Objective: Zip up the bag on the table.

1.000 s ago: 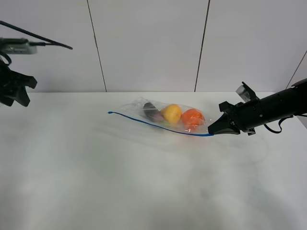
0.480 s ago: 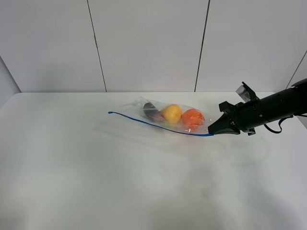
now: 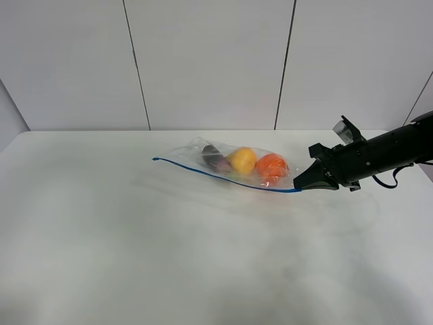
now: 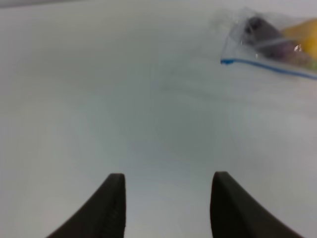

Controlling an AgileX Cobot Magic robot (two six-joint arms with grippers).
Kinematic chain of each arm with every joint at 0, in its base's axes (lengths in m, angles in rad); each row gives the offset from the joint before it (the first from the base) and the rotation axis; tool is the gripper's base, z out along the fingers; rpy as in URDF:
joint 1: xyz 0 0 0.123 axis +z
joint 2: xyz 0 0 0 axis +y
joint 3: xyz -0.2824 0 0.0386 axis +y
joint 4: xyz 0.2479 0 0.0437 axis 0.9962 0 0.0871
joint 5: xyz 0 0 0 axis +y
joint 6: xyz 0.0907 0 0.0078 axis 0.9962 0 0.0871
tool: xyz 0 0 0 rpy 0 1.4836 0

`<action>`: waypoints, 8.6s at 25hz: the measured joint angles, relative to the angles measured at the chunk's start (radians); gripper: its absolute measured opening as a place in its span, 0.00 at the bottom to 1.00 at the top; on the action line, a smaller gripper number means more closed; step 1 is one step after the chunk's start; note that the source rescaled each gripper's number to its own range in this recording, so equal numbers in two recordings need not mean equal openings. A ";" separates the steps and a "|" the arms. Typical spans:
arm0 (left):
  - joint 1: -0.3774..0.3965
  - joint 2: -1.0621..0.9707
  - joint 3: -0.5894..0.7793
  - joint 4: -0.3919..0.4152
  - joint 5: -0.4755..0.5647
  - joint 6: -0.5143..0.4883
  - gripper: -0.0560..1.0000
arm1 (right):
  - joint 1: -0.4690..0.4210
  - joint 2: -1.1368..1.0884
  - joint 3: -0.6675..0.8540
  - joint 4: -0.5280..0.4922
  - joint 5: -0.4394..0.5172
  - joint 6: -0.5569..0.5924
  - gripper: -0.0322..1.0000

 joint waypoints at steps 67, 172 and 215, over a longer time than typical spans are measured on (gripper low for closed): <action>0.000 -0.750 0.405 -0.031 0.186 -0.005 0.56 | 0.000 0.000 0.000 -0.013 -0.005 0.000 0.07; -0.001 -0.750 0.405 0.002 0.186 -0.045 1.00 | 0.000 -0.835 -0.328 -1.095 0.179 0.876 1.00; -0.001 -0.750 0.405 0.002 0.186 -0.045 1.00 | 0.000 -1.801 0.452 -1.018 0.236 0.886 1.00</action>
